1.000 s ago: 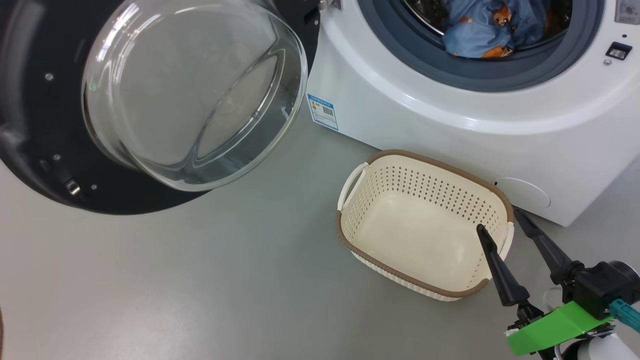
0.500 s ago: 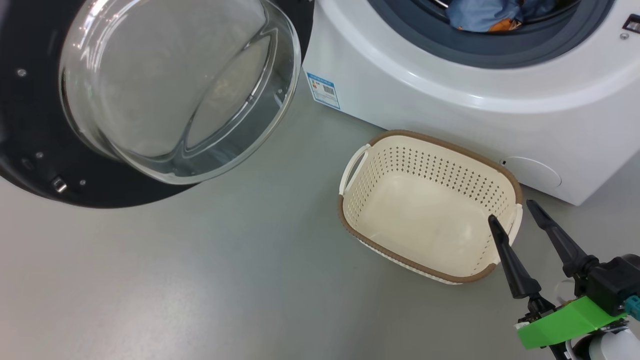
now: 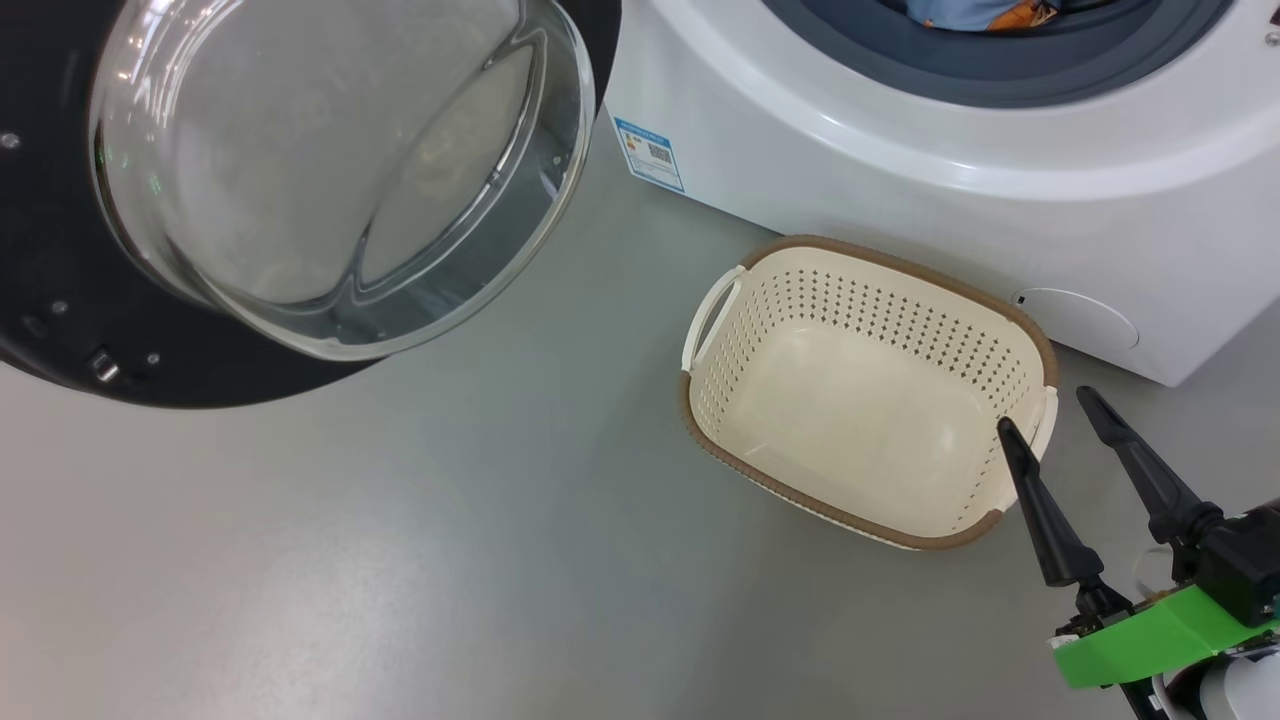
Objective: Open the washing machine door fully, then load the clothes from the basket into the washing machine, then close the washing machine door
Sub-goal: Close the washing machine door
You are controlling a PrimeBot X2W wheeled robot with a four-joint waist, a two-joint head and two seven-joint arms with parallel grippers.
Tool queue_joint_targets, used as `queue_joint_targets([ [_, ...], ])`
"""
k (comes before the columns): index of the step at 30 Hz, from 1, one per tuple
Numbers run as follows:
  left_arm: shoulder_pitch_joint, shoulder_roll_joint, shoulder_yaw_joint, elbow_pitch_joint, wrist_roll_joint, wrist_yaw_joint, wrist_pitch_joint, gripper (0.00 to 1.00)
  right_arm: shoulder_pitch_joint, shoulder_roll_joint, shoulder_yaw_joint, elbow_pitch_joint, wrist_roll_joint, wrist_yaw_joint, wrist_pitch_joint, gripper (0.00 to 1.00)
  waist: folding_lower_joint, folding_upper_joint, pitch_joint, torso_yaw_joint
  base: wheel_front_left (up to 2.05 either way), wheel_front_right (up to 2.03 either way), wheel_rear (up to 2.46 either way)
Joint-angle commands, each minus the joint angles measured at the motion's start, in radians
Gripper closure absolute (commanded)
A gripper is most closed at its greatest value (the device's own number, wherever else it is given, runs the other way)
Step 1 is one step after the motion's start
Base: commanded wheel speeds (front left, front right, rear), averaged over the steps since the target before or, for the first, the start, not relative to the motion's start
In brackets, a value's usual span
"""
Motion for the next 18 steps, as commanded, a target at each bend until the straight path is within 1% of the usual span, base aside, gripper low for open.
queue_joint_targets([
  [1, -0.037, 0.088, 0.005, -0.009, -0.013, -0.002, 0.022, 1.00, 0.012, -0.020, 0.017, -0.030, -0.014, 0.004, -0.008, 0.00, 0.0000, 0.0000, 0.004, 0.000, 0.00, 0.00, 0.00],
  [8, -0.049, 0.107, -0.048, 0.004, -0.058, -0.002, 0.053, 1.00, 0.017, -0.028, 0.013, -0.039, -0.016, 0.004, -0.008, 0.00, 0.0000, 0.0000, 0.018, -0.007, 0.00, 0.00, 0.00],
  [18, -0.037, 0.121, -0.098, -0.035, -0.135, -0.002, 0.099, 1.00, 0.014, -0.038, 0.010, -0.043, -0.018, 0.004, -0.008, 0.00, 0.0000, 0.0000, 0.032, -0.011, 0.00, 0.00, 0.00],
])
